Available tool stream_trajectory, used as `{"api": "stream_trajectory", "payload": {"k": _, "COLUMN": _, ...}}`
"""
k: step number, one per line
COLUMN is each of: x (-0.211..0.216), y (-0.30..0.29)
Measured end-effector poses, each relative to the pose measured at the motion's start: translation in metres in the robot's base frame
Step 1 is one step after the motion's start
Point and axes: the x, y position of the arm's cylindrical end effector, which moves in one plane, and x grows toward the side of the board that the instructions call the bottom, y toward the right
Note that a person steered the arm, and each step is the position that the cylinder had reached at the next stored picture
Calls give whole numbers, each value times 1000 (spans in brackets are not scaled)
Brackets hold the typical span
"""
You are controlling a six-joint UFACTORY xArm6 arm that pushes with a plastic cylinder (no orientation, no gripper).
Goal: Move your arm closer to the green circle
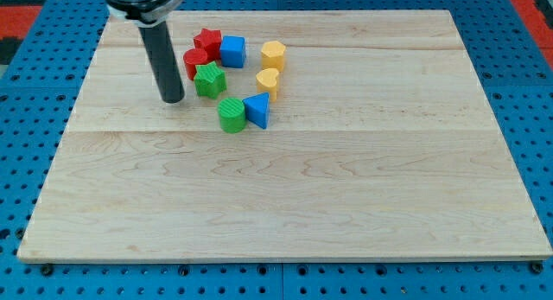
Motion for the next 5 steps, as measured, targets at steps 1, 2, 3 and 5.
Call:
{"api": "stream_trajectory", "payload": {"k": 1, "x": -18, "y": 9}}
{"api": "stream_trajectory", "payload": {"k": 2, "x": -32, "y": 42}}
{"api": "stream_trajectory", "payload": {"k": 3, "x": -32, "y": 62}}
{"api": "stream_trajectory", "payload": {"k": 5, "x": 52, "y": 36}}
